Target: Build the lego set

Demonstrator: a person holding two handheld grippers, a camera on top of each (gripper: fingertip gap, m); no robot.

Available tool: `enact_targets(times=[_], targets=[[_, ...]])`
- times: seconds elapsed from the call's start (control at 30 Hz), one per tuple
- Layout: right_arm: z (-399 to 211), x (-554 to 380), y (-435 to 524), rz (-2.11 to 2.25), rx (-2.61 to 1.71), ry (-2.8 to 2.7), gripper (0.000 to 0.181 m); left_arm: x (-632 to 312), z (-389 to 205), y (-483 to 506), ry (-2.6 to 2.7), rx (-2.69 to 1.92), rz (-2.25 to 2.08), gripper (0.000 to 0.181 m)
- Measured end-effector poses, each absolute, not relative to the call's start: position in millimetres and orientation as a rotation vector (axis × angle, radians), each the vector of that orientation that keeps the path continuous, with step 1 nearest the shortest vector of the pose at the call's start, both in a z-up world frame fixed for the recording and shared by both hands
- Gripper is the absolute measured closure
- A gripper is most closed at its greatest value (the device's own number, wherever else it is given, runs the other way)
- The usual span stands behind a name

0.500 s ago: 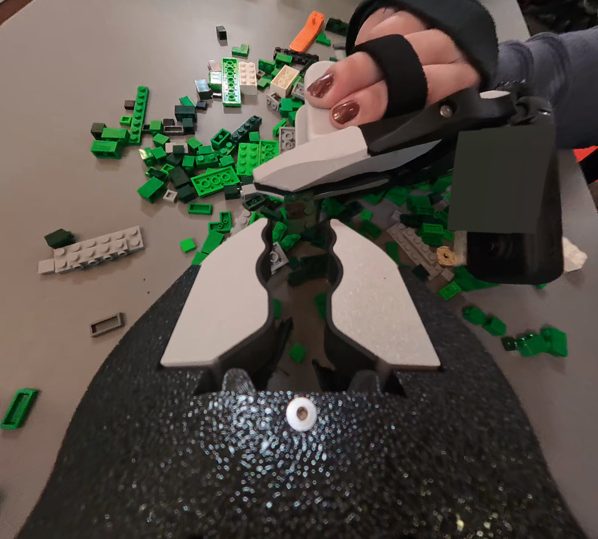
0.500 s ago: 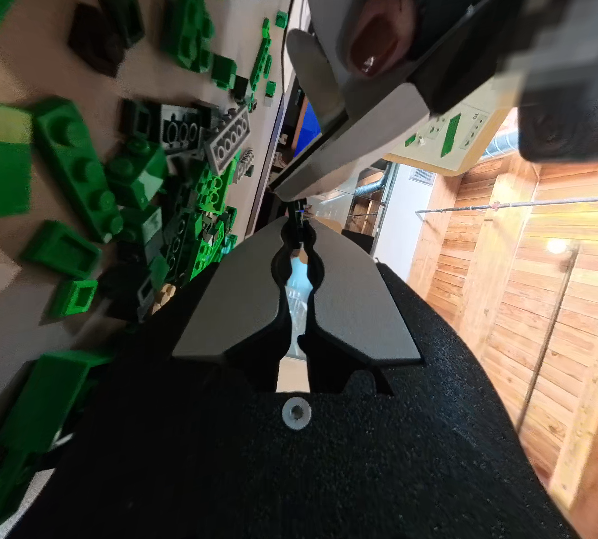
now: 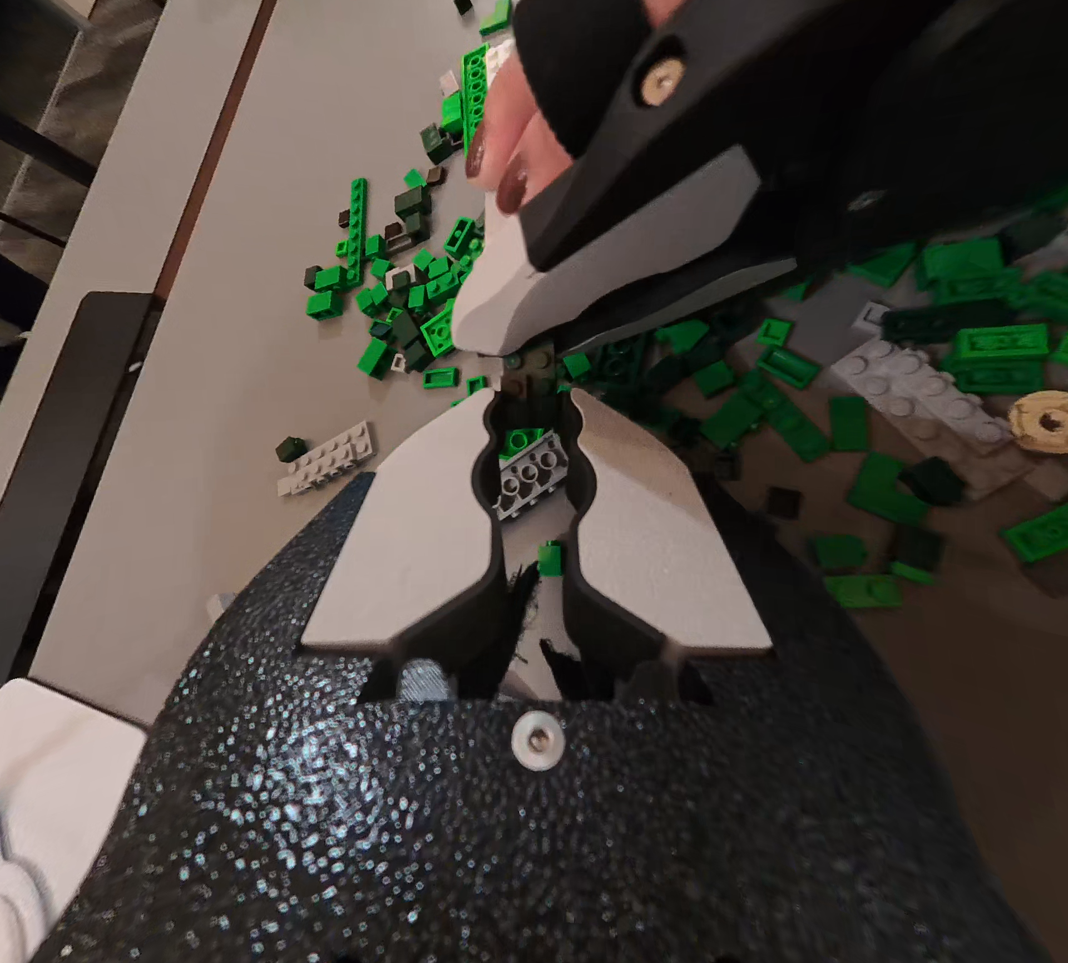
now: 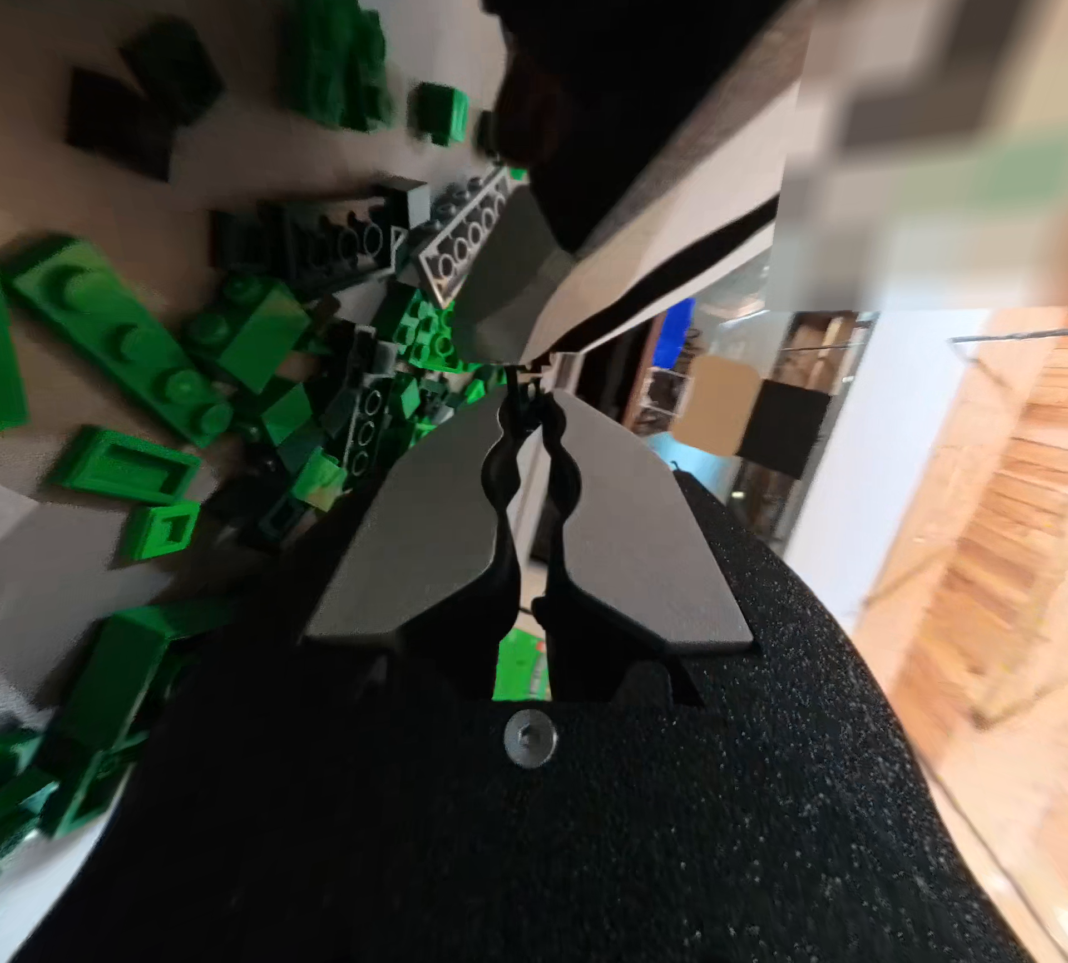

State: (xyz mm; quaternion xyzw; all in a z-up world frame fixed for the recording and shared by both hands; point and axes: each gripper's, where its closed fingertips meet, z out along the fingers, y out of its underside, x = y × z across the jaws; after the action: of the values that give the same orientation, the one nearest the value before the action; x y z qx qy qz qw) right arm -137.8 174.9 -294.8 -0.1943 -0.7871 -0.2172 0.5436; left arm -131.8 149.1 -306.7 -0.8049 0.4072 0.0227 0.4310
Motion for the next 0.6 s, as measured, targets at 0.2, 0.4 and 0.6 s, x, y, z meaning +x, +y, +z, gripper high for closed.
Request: enact_targets(times=[0.2, 0.4, 0.6], targets=[[-312, -134, 171, -0.238, -0.769, -1.990, 0.176, -137, -306, 153, 1.177, -1.882, 0.371, 0.167], [-296, -140, 173, -0.493, -0.479, -1.848, 0.176, -137, -303, 151, 1.031, -1.948, 0.081, 0.167], [-277, -143, 162, -0.611, -0.195, -1.710, 0.176, -127, -298, 142, 0.949, -1.980, -0.265, 0.157]])
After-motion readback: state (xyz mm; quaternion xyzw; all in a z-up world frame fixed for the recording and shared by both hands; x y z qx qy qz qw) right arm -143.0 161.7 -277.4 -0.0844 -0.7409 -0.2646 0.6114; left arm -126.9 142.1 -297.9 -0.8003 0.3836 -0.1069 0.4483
